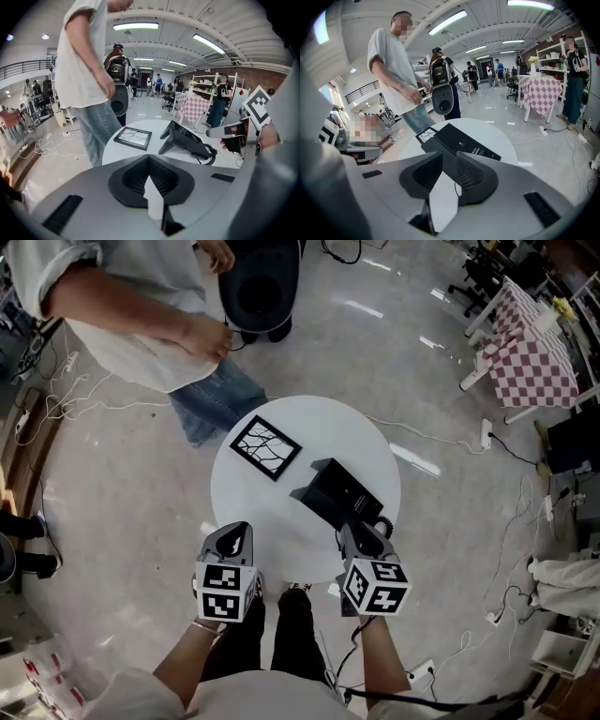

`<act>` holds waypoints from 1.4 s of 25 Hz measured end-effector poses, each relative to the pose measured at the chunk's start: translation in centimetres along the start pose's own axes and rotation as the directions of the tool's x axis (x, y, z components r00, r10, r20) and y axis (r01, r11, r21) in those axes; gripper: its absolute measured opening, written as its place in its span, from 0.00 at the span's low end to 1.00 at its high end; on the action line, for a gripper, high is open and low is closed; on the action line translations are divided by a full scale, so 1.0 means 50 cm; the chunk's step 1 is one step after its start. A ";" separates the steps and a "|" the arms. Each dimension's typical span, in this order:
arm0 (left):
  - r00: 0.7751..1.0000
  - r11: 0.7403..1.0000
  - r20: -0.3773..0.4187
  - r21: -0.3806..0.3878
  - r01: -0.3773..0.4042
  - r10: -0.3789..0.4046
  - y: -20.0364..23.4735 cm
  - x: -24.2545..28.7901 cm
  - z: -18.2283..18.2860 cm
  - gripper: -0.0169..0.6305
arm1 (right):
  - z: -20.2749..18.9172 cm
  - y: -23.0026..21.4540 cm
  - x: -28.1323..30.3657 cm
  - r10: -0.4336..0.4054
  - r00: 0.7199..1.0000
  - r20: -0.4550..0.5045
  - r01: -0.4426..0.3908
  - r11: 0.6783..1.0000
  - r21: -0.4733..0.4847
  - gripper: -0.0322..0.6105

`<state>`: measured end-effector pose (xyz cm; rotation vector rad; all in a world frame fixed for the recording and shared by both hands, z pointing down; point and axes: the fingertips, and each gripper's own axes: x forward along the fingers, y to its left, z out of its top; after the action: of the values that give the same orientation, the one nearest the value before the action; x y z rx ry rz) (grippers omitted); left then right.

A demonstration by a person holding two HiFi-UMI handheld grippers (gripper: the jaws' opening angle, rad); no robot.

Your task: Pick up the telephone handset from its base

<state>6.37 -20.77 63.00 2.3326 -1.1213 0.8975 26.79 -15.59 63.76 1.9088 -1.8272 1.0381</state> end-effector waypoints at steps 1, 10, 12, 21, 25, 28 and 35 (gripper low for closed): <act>1.000 1.000 -0.001 -0.005 -0.007 0.007 0.004 -0.002 -0.003 0.04 | -0.001 0.002 0.004 0.004 1.000 -0.006 -0.004 1.000 -0.011 0.22; 0.998 0.997 -0.019 -0.051 -0.061 0.060 0.039 -0.019 -0.036 0.04 | -0.016 0.014 0.039 0.022 0.997 -0.079 -0.035 0.987 -0.159 0.32; 0.997 0.996 -0.024 -0.061 -0.070 0.069 0.045 -0.021 -0.045 0.04 | -0.020 0.016 0.047 0.021 0.995 -0.094 -0.039 0.980 -0.195 0.34; 0.995 0.991 -0.037 -0.092 -0.100 0.097 0.061 -0.026 -0.068 0.04 | -0.040 0.024 0.074 0.011 0.989 -0.147 -0.055 0.953 -0.299 0.44; 0.993 0.989 -0.041 -0.101 -0.111 0.107 0.063 -0.031 -0.075 0.04 | -0.045 0.021 0.078 -0.003 0.988 -0.157 -0.052 0.936 -0.349 0.47; 0.992 0.987 -0.044 -0.109 -0.120 0.116 0.068 -0.035 -0.078 0.04 | -0.046 0.020 0.083 -0.006 0.987 -0.163 -0.055 0.927 -0.370 0.50; 0.989 0.981 -0.044 -0.126 -0.145 0.140 0.079 -0.041 -0.083 0.04 | -0.054 0.022 0.099 -0.027 0.984 -0.176 -0.054 0.898 -0.437 0.53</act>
<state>0.69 -19.56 64.84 2.1471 -1.3056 0.8845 24.63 -17.61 68.65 1.4869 -1.7870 0.6918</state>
